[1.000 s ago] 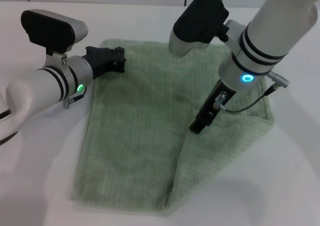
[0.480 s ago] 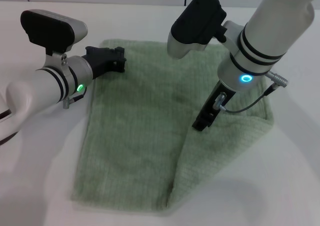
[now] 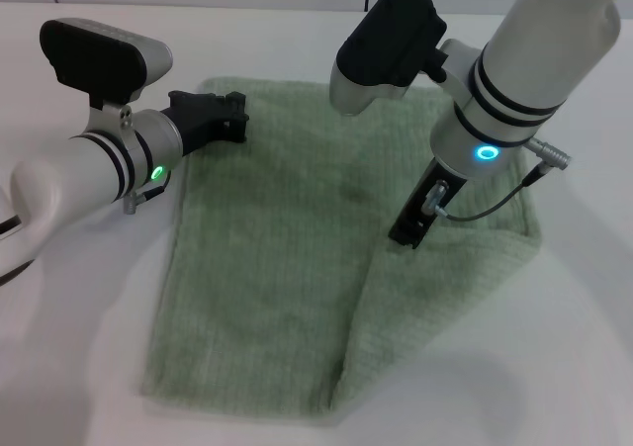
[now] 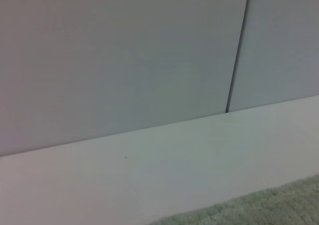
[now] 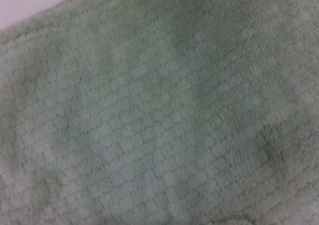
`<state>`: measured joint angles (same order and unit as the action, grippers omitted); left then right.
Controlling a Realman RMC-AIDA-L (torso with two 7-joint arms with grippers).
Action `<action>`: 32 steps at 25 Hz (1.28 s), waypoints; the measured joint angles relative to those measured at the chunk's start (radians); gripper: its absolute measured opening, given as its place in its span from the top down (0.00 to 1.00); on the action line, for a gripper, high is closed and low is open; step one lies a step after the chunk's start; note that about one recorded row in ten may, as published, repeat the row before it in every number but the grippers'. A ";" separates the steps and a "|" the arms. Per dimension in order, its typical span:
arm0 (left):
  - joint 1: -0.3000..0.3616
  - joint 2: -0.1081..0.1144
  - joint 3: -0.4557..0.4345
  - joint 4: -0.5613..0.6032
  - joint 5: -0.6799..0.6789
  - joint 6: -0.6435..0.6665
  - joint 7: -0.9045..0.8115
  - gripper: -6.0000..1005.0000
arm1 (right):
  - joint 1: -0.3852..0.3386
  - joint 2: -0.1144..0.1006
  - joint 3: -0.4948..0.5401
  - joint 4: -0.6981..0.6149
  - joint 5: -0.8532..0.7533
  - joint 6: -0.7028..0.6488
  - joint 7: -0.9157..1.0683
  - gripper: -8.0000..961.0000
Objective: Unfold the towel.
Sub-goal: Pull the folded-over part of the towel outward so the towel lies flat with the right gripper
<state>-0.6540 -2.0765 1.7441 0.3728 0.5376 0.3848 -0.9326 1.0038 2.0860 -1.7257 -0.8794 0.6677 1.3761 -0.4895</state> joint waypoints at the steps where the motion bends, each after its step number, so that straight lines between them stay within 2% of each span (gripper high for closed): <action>1: 0.000 0.000 0.000 0.000 0.000 0.000 0.000 1.00 | 0.001 0.000 0.000 0.000 0.000 0.002 0.000 0.86; 8: 0.003 0.001 0.000 0.000 0.001 -0.001 0.000 1.00 | 0.017 -0.002 -0.015 -0.041 -0.003 0.068 -0.006 0.93; 19: 0.004 0.001 0.000 0.002 0.001 0.002 0.000 1.00 | 0.024 -0.003 -0.016 -0.272 0.026 0.339 -0.009 0.96; 24: 0.005 0.001 0.000 0.004 -0.001 0.002 0.000 1.00 | 0.041 -0.004 -0.026 -0.285 0.069 0.401 -0.008 0.96; 32: 0.005 0.001 0.000 0.005 -0.003 0.003 0.000 1.00 | 0.072 -0.004 -0.120 -0.229 0.088 0.445 0.000 0.95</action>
<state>-0.6487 -2.0754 1.7441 0.3775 0.5342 0.3881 -0.9326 1.0760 2.0817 -1.8452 -1.1083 0.7561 1.8215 -0.4896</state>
